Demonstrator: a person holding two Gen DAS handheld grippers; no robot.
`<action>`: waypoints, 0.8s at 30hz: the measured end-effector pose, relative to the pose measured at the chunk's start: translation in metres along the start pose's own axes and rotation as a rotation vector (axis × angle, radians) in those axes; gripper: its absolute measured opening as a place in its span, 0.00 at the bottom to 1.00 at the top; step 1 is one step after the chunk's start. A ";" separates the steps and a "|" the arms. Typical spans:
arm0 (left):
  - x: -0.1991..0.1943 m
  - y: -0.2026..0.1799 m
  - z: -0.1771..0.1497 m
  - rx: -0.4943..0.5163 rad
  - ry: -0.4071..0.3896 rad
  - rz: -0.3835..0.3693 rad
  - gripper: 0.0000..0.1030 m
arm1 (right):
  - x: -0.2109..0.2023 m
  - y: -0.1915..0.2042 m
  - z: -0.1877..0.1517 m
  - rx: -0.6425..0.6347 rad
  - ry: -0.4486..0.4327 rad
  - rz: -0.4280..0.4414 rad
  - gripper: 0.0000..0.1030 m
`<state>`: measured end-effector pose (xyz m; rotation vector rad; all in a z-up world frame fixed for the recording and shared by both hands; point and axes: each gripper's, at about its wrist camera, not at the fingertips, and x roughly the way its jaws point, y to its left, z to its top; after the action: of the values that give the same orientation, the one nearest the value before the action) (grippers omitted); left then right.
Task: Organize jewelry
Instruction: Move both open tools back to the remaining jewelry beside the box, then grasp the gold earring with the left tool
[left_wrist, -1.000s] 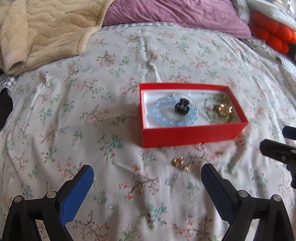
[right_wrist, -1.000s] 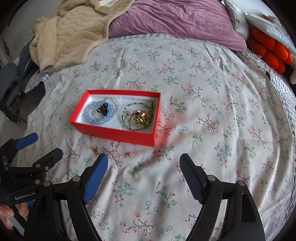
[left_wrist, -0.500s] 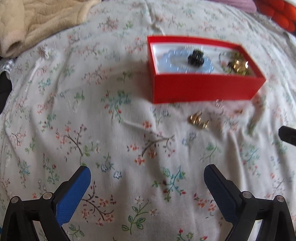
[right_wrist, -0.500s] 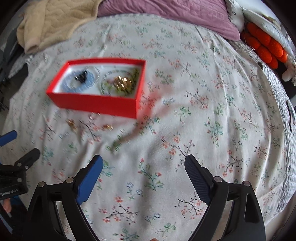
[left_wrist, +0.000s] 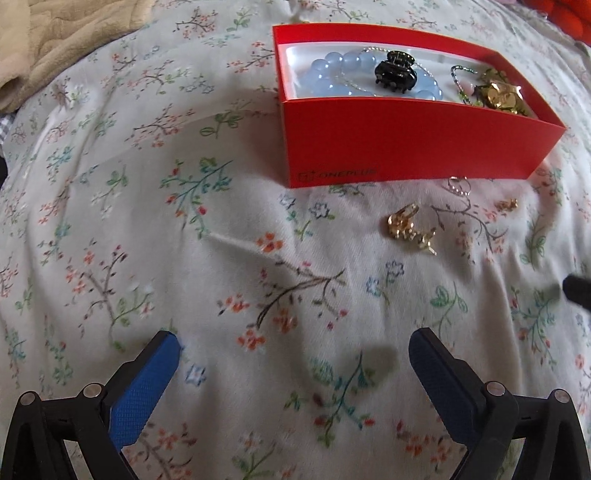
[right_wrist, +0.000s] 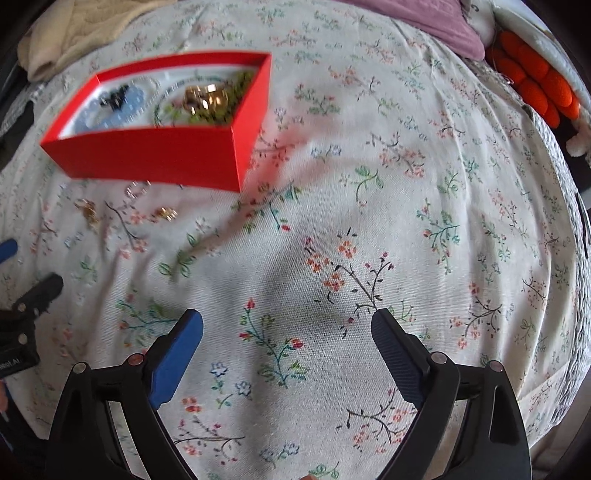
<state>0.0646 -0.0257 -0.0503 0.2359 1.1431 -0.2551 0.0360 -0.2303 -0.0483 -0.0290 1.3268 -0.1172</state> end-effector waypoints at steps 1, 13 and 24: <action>0.001 -0.001 0.001 -0.001 -0.002 -0.004 0.99 | 0.004 0.001 -0.001 -0.007 0.009 -0.002 0.91; -0.001 -0.012 0.022 -0.041 -0.077 -0.118 0.89 | 0.020 -0.009 -0.007 -0.002 0.008 0.026 1.00; 0.000 -0.024 0.034 -0.070 -0.137 -0.204 0.41 | 0.011 -0.016 0.009 -0.008 -0.015 0.086 1.00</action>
<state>0.0860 -0.0593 -0.0386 0.0389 1.0387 -0.4047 0.0465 -0.2481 -0.0555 0.0210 1.3120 -0.0386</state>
